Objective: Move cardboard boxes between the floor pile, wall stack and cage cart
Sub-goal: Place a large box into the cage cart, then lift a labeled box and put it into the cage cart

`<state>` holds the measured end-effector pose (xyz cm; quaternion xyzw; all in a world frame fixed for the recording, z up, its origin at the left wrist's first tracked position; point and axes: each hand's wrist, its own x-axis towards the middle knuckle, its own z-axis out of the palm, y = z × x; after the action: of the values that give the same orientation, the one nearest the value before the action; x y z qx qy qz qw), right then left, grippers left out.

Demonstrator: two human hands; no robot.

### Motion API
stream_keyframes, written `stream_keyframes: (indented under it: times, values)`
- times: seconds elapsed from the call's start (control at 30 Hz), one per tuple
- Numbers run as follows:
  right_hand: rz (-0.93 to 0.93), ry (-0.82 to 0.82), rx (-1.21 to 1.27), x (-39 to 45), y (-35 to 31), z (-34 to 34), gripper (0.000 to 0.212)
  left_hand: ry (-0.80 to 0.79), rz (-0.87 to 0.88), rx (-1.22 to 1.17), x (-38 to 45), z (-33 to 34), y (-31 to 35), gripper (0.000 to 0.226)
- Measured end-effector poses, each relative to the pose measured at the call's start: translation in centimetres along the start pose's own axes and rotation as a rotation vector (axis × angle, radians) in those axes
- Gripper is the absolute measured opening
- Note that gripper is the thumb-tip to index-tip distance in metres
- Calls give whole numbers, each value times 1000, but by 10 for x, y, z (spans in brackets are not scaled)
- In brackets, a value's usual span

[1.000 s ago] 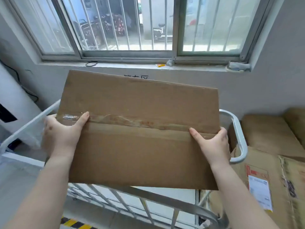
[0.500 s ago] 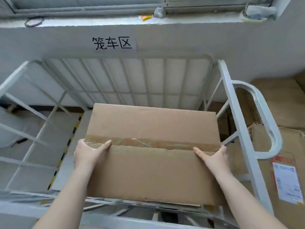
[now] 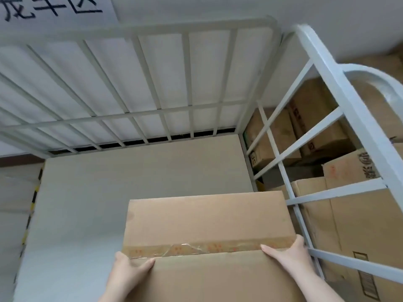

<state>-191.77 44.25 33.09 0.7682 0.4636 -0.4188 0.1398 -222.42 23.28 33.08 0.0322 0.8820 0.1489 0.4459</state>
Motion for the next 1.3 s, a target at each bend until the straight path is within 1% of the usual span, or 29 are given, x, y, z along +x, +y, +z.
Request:
stream_keyframes:
  times: [0.07, 0.13, 0.17, 0.2, 0.23, 0.27, 0.3, 0.33, 0.4, 0.43, 0.47, 0.5, 0.53, 0.57, 0.6, 0.63, 0.67, 0.7, 0.77, 0.8, 0.87, 0.97, 1.13, 1.2, 1.3]
  values:
    - [43, 9, -38, 22, 10, 13, 129, -64, 67, 15, 21, 26, -16, 65]
    - [87, 19, -114, 40, 23, 24, 131, -129, 64, 21, 33, 49, -30, 73]
    - [102, 15, -178, 47, 28, 29, 133, -149, 36, -1, 37, 59, -33, 71]
    - [106, 11, -239, 52, 32, 34, 133, -175, 4, -9, 40, 69, -36, 63]
    - [100, 20, -280, 55, 36, 40, 131, -212, 43, 88, 41, 75, -39, 52]
    - [90, 39, -304, 58, 38, 45, 129, -169, 43, 178, 43, 83, -41, 45]
    - [81, 61, -319, 61, 39, 49, 127, -156, 16, 131, 44, 87, -41, 41]
    - [76, 74, -328, 62, 39, 53, 127, -162, -2, 143, 45, 91, -46, 42]
    - [96, 76, -348, 60, 37, 58, 126, -168, -72, 72, 50, 93, -47, 51]
    - [106, 68, -360, 57, 36, 60, 123, -210, -106, 123, 45, 87, -42, 46]
    - [103, 59, -377, 53, 34, 61, 120, -253, -142, 227, 39, 82, -32, 34]
    - [88, 47, -395, 47, 31, 60, 117, -333, -142, 424, 37, 74, -25, 28]
    - [65, 32, -415, 39, 28, 58, 114, -289, -83, 476, 36, 70, -27, 33]
    - [39, 19, -423, 28, 22, 55, 111, -247, 7, 454, 31, 67, -19, 42]
    - [10, 11, -420, 15, 16, 51, 108, -183, 86, 381, 25, 66, -14, 59]
    - [-26, 10, -405, -1, 9, 46, 105, -152, 181, 377, 13, 62, -6, 74]
    - [-67, 11, -374, -18, 2, 39, 102, -140, 283, 428, -7, 56, 5, 79]
    - [-105, 10, -324, -36, -6, 30, 100, -138, 346, 452, -23, 50, 16, 78]
    - [-181, -6, -197, -75, -18, 10, 96, -86, 407, 558, -60, 39, 40, 69]
    - [-226, -3, -134, -97, -22, 0, 94, -49, 470, 586, -81, 35, 52, 66]
    - [-326, 39, -15, -139, -25, -21, 88, -58, 597, 639, -124, 30, 76, 60]
    - [-461, 140, 109, -198, -19, -58, 77, -76, 763, 559, -194, 28, 107, 53]
    - [-643, 290, 385, -267, 12, -127, 58, -72, 1073, 316, -301, 34, 146, 43]
    - [-676, 381, 492, -281, 31, -159, 50, -91, 1193, 228, -341, 40, 161, 38]
    - [-655, 533, 643, -283, 68, -216, 39, -154, 1350, 119, -397, 64, 186, 29]
